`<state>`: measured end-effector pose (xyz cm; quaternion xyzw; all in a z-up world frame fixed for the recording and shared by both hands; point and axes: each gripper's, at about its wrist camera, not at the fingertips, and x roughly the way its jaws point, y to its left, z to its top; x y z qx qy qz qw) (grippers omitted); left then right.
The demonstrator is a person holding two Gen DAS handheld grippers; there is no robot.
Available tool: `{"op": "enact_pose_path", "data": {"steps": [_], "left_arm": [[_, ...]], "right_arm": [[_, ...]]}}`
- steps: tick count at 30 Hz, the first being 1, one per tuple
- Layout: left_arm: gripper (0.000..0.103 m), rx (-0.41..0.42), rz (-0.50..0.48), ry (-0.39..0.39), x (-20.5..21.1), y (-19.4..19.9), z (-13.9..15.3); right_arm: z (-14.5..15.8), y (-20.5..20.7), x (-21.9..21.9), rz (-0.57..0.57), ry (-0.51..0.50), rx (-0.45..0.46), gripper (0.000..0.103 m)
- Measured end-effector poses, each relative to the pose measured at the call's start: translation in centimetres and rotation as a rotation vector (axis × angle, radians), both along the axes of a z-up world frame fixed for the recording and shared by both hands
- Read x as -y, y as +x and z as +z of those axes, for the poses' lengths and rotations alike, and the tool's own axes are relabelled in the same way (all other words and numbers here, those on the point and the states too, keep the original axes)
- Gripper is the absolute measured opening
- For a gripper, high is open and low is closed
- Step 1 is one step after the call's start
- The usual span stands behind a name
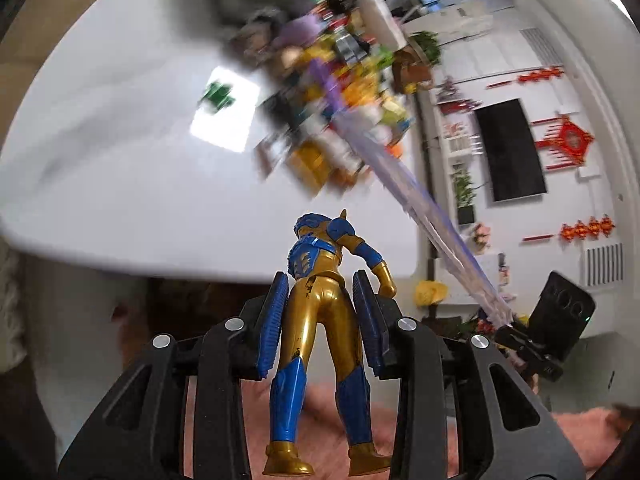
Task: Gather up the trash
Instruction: 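Drop the figure and sword into the cardboard box, opening both grippers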
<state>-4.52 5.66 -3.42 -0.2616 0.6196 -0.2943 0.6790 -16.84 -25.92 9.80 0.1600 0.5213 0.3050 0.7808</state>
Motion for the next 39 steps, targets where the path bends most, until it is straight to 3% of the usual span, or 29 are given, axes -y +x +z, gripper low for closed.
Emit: {"op": "enact_pose_path", "data": {"steps": [5, 9, 12, 17, 21, 22, 23, 24, 26, 30, 33, 37, 39], "left_arm": [[0.033, -0.111, 0.038, 0.120, -2.9, -5.7, -4.6], [0.033, -0.186, 0.057, 0.195, -2.3, -8.3, -10.2], [0.033, -0.214, 0.042, 0.236, 0.2, -8.6, -15.9], [0.033, -0.244, -0.066, 0.328, 5.9, -8.6, -26.5], [0.034, -0.195, -0.194, 0.478, 9.9, -8.4, -33.3], [0.044, -0.193, -0.205, 0.507, 10.4, -8.3, -34.7], [0.056, -0.201, -0.217, 0.556, 11.0, -8.1, -36.5], [0.080, -0.210, -0.228, 0.591, 11.4, -7.9, -38.0], [0.080, -0.204, -0.249, 0.605, 11.8, -8.0, -39.7], [0.080, -0.165, -0.312, 0.686, 12.3, -8.5, -40.6], [0.080, -0.171, -0.308, 0.682, 12.1, -8.6, -40.2], [0.080, -0.142, -0.318, 0.684, 12.8, -8.5, -38.3], [0.080, -0.113, -0.326, 0.676, 12.7, -8.6, -35.4]], "right_arm": [[-4.7, -2.0, -0.5, 0.147, -0.129, -0.156, 0.033], [-13.0, -2.5, 0.1, 0.184, -0.238, -0.263, 0.032], [-20.8, -2.4, 0.2, 0.153, -0.340, -0.314, 0.032], [-33.0, -2.2, 0.8, 0.058, -0.459, -0.378, 0.032], [-40.0, -2.3, 1.3, -0.053, -0.545, -0.404, 0.032], [-40.9, -2.4, 1.4, -0.078, -0.563, -0.393, 0.040], [-42.0, -2.5, 1.5, -0.102, -0.583, -0.381, 0.076], [-43.0, -2.6, 1.5, -0.126, -0.616, -0.361, 0.089], [-44.5, -2.6, 1.3, -0.128, -0.652, -0.367, 0.079], [-44.4, -3.0, 2.0, -0.161, -0.643, -0.385, 0.079], [-43.6, -3.3, 2.3, -0.192, -0.627, -0.391, 0.082], [-40.3, -3.4, 2.4, -0.198, -0.598, -0.374, 0.082], [-36.4, -3.6, 1.8, -0.175, -0.555, -0.324, 0.082]]}}
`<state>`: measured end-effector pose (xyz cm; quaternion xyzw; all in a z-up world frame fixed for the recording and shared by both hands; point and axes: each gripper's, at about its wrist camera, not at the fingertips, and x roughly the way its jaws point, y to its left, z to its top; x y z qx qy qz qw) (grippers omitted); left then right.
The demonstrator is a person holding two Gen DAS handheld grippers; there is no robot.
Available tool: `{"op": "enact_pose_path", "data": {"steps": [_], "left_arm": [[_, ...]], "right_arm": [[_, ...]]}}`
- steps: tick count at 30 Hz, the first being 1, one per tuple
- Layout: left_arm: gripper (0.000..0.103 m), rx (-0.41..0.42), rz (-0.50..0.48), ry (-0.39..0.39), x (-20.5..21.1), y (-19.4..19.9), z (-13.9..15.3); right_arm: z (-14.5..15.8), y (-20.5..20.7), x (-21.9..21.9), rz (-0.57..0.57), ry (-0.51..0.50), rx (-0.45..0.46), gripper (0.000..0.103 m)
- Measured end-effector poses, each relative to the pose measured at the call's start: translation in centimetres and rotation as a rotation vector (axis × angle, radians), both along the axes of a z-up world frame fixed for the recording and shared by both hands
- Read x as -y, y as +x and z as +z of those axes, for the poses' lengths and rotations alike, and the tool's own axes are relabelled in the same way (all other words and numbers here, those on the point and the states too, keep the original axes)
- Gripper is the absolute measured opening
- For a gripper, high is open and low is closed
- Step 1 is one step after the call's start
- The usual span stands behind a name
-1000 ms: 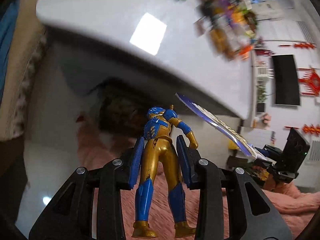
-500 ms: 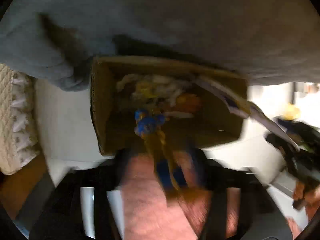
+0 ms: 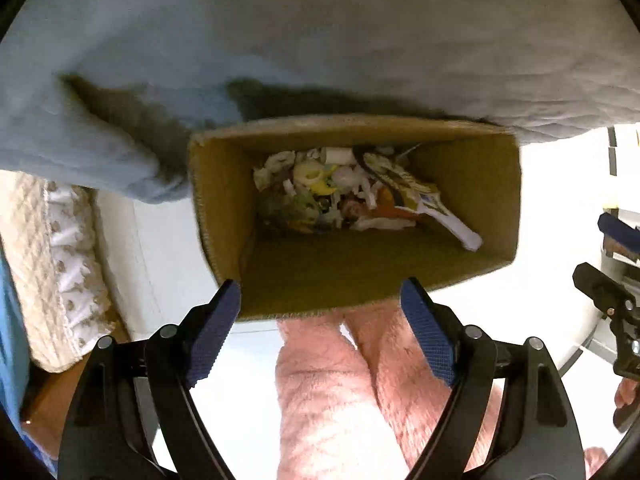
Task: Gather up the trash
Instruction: 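Drop the figure and sword into the cardboard box, opening both grippers, then grasp the white toy goose with the right gripper while the left gripper grasps the white triangular piece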
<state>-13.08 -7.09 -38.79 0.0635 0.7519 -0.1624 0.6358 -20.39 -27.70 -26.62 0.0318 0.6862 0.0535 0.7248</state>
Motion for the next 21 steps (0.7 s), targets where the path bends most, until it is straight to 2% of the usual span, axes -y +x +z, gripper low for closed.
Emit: {"op": "enact_pose_path", "data": {"steps": [2, 4, 5, 6, 8, 11, 14, 16, 19, 21], "left_arm": [[0.080, 0.015, -0.030, -0.030, 0.2, -0.1, 3.5], [0.080, 0.047, -0.084, -0.049, 0.4, -0.6, 7.7], [0.080, 0.084, -0.128, -0.081, 0.4, -1.0, 11.2], [0.080, 0.117, -0.149, -0.092, 0.4, -1.1, 13.1], [0.084, 0.238, -0.186, -0.120, 0.1, -1.3, 18.9], [0.086, 0.394, -0.185, -0.133, -0.2, -0.5, 24.5], [0.089, 0.527, -0.107, -0.125, -0.7, 1.8, 28.4], [0.089, 0.562, -0.046, -0.135, -1.0, 3.4, 29.6], [0.089, 0.565, 0.027, -0.141, -1.0, 5.5, 30.6], [0.089, 0.577, 0.040, -0.140, -0.7, 6.1, 31.3]], "right_arm": [[3.5, 0.0, -0.3, 0.032, 0.027, 0.049, 0.082], [9.1, 0.0, -0.4, 0.064, 0.067, 0.123, 0.082], [12.3, 0.1, -0.1, 0.071, 0.088, 0.172, 0.082], [14.8, 0.4, 0.0, 0.076, 0.108, 0.217, 0.082], [19.4, 1.3, 0.4, 0.069, 0.134, 0.327, 0.088], [25.2, 4.7, 1.3, 0.015, 0.112, 0.533, 0.093], [26.9, 9.3, 2.5, -0.079, 0.065, 0.647, 0.093], [26.7, 12.4, 3.3, -0.130, 0.047, 0.681, 0.089], [24.4, 18.3, 5.0, -0.189, 0.005, 0.635, 0.073], [22.9, 21.1, 6.1, -0.212, -0.011, 0.605, 0.072]]}}
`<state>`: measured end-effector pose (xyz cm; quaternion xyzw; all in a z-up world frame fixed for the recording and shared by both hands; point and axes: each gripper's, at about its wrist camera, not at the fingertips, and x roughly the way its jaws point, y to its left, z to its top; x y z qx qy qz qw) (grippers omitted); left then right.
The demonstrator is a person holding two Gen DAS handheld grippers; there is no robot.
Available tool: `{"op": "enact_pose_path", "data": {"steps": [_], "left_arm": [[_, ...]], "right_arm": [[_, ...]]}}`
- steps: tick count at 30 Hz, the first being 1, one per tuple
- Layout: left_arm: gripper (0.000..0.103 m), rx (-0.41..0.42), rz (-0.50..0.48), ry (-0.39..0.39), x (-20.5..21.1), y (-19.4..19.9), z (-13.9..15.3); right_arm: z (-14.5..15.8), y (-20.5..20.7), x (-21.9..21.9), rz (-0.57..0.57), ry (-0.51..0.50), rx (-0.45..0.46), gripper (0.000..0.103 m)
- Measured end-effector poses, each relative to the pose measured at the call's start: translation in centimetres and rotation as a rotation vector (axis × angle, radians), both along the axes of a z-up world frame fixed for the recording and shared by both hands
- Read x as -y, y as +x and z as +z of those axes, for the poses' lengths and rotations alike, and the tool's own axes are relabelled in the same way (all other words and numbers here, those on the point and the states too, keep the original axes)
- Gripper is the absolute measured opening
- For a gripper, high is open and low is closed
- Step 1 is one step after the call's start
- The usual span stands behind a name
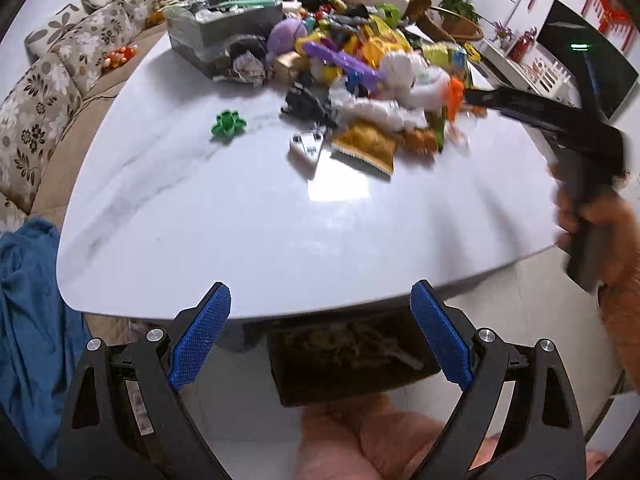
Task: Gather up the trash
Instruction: 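Grasp the white toy goose with the right gripper while the left gripper grasps the white triangular piece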
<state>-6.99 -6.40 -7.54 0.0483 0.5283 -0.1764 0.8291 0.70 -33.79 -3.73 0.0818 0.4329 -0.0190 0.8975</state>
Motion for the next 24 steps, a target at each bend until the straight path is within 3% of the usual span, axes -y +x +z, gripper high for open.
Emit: {"op": "enact_pose_path", "data": {"steps": [3, 5, 11, 13, 15, 17, 19, 24], "left_arm": [[0.089, 0.016, 0.003, 0.020, 0.2, 0.2, 0.3], [0.089, 0.009, 0.010, 0.029, -0.3, 0.0, 0.1], [0.089, -0.046, 0.053, 0.036, -1.0, -0.7, -1.0], [0.089, -0.052, 0.063, 0.033, -1.1, -0.6, -1.1], [0.089, -0.057, 0.063, 0.040, -0.9, -0.5, -1.1], [0.089, -0.054, 0.058, 0.049, -0.6, -0.5, -1.0], [0.089, -0.049, 0.050, 0.054, -0.2, -0.5, -0.8], [0.089, -0.043, 0.041, 0.053, 0.1, 0.1, -0.6]], "right_arm": [[-1.8, 2.8, 1.1, 0.019, -0.002, -0.039, 0.073], [-2.2, 4.0, 1.4, 0.046, 0.033, -0.049, 0.083], [-3.3, 6.9, 1.7, 0.063, 0.281, -0.123, 0.085], [-3.4, 7.4, 1.7, 0.029, 0.315, -0.136, 0.084], [-3.9, 8.0, 2.3, -0.023, 0.384, -0.172, 0.073], [-5.0, 8.9, 2.7, -0.065, 0.457, -0.237, 0.071], [-4.8, 9.2, 2.5, -0.073, 0.456, -0.255, 0.070], [-1.6, 6.7, 2.9, -0.039, 0.484, -0.198, 0.069]]}}
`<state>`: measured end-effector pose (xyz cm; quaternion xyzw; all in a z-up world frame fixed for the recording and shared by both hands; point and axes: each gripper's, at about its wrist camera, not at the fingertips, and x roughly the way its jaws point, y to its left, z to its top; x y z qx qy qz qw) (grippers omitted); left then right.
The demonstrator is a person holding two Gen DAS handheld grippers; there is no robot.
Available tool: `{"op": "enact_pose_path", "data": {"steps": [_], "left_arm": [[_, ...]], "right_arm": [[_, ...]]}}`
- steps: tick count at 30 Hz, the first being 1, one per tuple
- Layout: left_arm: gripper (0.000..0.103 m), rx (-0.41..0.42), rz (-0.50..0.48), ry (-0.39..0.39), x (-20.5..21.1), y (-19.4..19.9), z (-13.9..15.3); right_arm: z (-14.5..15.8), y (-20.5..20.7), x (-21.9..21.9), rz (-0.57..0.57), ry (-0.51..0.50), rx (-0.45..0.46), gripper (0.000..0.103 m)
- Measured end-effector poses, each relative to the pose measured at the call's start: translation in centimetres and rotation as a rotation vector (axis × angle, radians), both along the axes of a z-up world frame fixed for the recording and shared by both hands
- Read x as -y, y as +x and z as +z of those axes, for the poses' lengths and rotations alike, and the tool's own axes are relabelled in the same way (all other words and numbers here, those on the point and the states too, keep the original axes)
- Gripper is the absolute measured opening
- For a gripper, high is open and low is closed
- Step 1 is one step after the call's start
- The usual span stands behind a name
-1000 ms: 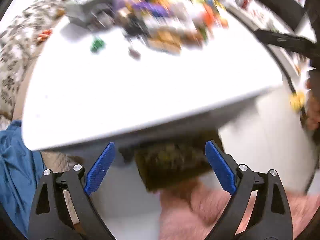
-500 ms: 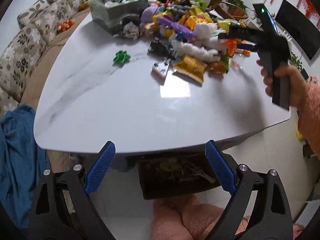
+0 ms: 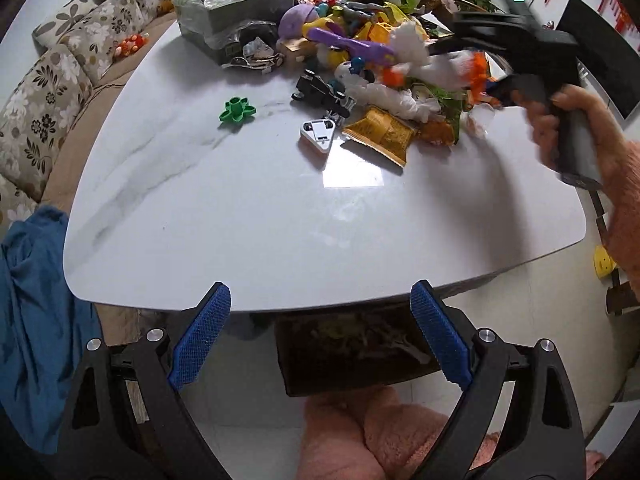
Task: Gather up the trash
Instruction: 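Grasp the white toy goose with the right gripper while the left gripper grasps the white triangular piece, then release the goose and white piece into the cardboard box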
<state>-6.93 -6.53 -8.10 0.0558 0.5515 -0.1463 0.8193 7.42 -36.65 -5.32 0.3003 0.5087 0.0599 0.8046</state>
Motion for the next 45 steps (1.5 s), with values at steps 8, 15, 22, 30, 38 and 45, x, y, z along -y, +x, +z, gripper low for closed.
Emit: {"op": "enact_pose_path", "data": {"steps": [8, 15, 22, 30, 38, 45], "left_arm": [[0.089, -0.027, 0.017, -0.032, 0.8, 4.7, -1.6], [0.089, -0.001, 0.078, -0.050, 2.0, 12.5, -4.0], [0.072, 0.010, 0.074, 0.067, 3.4, 15.2, -6.3], [0.033, -0.025, 0.037, -0.001, 2.5, 15.2, -5.0], [0.033, 0.022, -0.014, -0.103, -1.1, 10.1, -0.5], [0.033, -0.007, -0.235, -0.102, -1.4, 0.6, 0.7]], "right_arm": [[4.1, -6.7, 2.8, 0.003, 0.020, 0.038, 0.069], [5.0, -11.8, 4.2, -0.072, 0.111, 0.077, 0.069], [5.0, -14.0, 3.5, -0.055, 0.099, 0.076, 0.069], [4.1, -14.5, 2.1, -0.036, 0.080, 0.060, 0.069], [4.3, -15.7, -0.7, 0.040, 0.019, 0.055, 0.069], [2.6, -20.6, -4.2, 0.171, -0.152, -0.011, 0.069]]}}
